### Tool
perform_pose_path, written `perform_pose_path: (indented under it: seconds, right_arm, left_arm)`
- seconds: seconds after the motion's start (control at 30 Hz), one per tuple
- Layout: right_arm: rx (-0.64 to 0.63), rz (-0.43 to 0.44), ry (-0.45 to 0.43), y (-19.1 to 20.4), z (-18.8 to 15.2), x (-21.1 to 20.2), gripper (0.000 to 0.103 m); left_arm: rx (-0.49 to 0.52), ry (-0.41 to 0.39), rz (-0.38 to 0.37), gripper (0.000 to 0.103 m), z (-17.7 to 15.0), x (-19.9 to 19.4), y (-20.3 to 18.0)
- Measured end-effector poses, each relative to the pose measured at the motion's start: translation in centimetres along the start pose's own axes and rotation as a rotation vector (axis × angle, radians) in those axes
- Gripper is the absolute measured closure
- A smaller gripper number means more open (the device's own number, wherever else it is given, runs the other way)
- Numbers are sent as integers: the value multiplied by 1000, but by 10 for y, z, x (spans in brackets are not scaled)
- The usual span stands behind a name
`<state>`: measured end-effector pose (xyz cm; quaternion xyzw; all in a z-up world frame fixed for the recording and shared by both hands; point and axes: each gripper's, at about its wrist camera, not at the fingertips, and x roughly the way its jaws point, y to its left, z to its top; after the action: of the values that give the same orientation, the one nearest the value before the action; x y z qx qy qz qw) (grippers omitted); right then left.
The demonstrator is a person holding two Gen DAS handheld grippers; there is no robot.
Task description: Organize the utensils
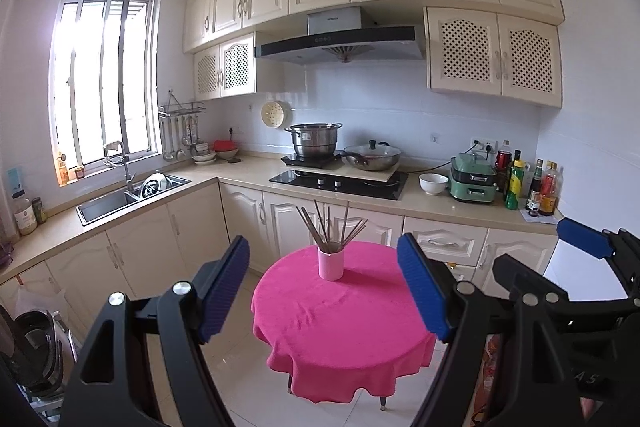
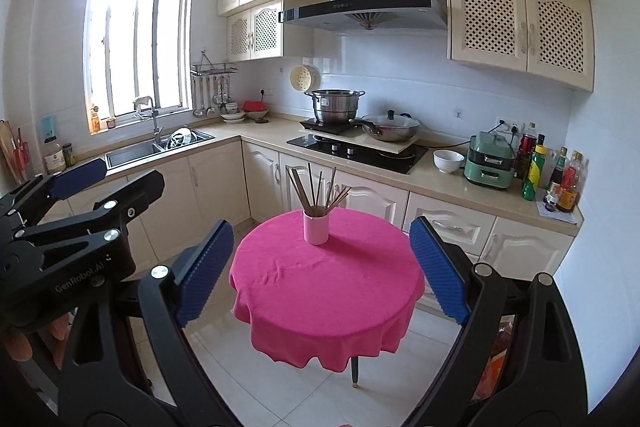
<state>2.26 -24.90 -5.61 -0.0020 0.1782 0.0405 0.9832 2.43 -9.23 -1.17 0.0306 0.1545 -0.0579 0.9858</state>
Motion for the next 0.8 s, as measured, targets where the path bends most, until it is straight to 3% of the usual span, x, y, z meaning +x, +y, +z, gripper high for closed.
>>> perform_pose_path:
  seconds: [0.8]
  right_arm:
    - [17, -35, 25, 2, -3, 9, 15]
  left_arm:
    - [5, 19, -20, 28, -2, 16, 4]
